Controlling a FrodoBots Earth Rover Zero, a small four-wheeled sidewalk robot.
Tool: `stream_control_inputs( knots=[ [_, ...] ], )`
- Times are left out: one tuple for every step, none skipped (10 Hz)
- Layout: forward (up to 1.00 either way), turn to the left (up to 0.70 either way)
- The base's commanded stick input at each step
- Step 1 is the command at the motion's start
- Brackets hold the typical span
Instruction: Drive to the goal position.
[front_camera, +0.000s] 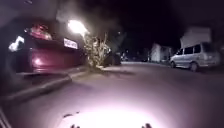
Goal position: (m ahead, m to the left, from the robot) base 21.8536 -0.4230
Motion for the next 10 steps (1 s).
stream_control_inputs(
  knots=[
    [0.85,-0.34],
    [0.85,-0.34],
    [0.85,-0.34],
    [0.85,-0.34],
    [0.85,-0.34],
    [0.85,-0.28],
    [0.85,-0.23],
    [0.85,-0.17],
    [0.85,-0.11],
    [0.85,-0.05]
  ],
)
